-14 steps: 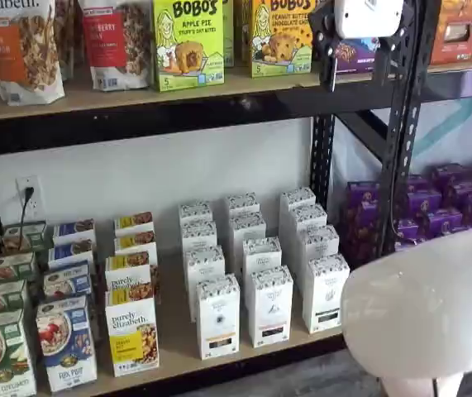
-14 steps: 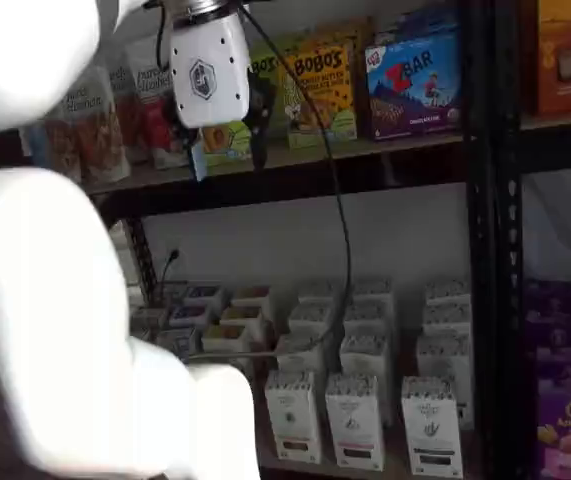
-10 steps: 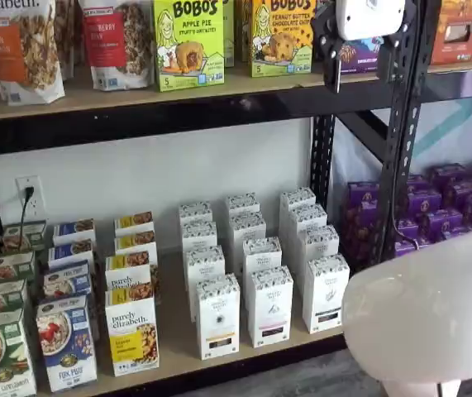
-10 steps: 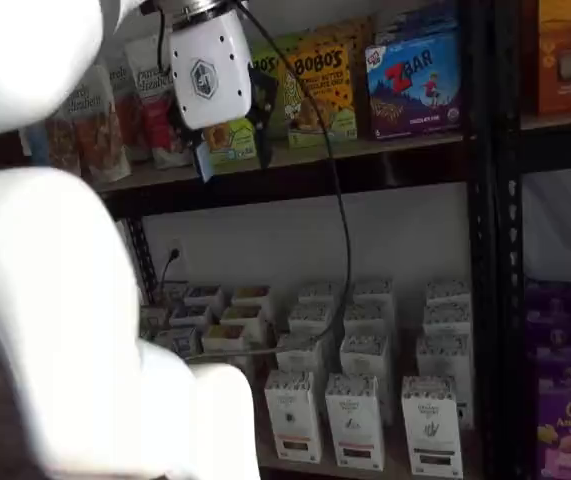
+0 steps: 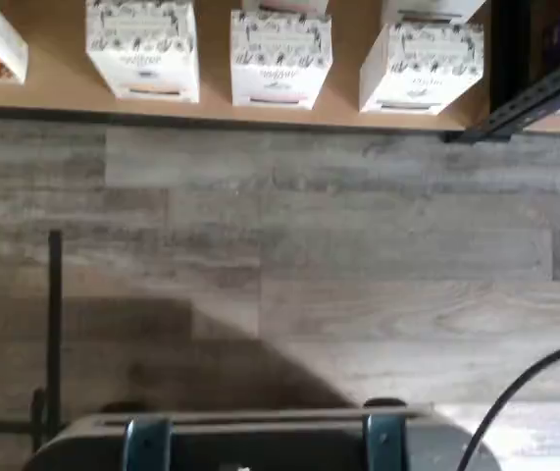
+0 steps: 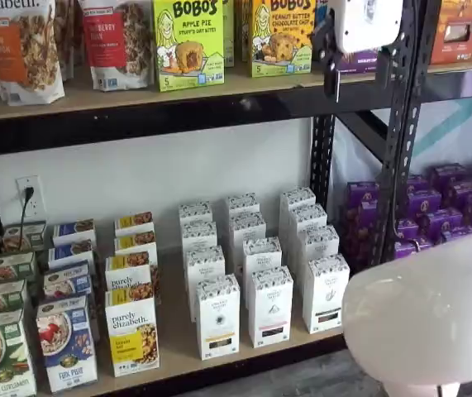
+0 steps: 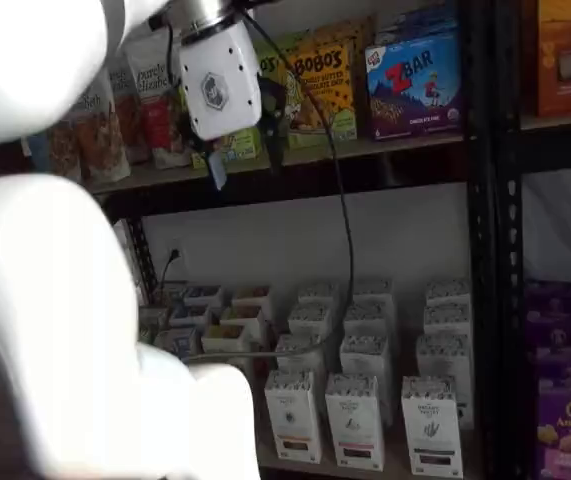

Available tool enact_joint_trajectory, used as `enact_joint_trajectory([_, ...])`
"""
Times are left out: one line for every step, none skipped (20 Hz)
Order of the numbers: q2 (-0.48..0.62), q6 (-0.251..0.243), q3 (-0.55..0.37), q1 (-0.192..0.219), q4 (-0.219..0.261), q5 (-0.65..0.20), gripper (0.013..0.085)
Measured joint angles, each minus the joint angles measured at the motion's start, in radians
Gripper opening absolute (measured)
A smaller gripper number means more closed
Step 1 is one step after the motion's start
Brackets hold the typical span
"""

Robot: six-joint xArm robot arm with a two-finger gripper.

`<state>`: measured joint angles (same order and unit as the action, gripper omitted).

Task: Pick up the white box with a green strip in the middle, on the bottom shelf, the sixth box from the left

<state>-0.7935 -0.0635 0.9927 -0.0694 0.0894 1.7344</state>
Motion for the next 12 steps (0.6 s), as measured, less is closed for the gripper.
enact_joint_trajectory([-0.003, 0.002, -0.027, 0.005, 0.010, -0.035, 0.0850])
enact_joint_trajectory([-0.003, 0.005, -0.055, 0.011, 0.018, -0.069, 0.0850])
enact_joint_trajectory([-0.001, 0.010, -0.075, 0.019, 0.017, -0.094, 0.0850])
enact_joint_trajectory([0.005, 0.014, -0.094, 0.026, 0.016, -0.113, 0.0850])
enact_joint_trajectory([0.009, 0.019, -0.113, 0.033, 0.013, -0.134, 0.0850])
enact_joint_trajectory([0.010, 0.028, -0.145, 0.047, 0.002, -0.173, 0.0850])
enact_joint_trajectory([0.009, 0.037, -0.170, 0.058, -0.008, -0.207, 0.0850])
enact_joint_trajectory([0.010, 0.055, -0.207, 0.079, -0.032, -0.254, 0.0850])
enact_joint_trajectory([0.016, 0.072, -0.240, 0.096, -0.050, -0.295, 0.0850])
enact_joint_trajectory([0.022, 0.084, -0.271, 0.108, -0.060, -0.332, 0.0850])
enact_joint_trajectory([0.028, 0.091, -0.296, 0.115, -0.063, -0.364, 0.0850])
enact_joint_trajectory([0.034, 0.101, -0.330, 0.125, -0.069, -0.406, 0.0850])
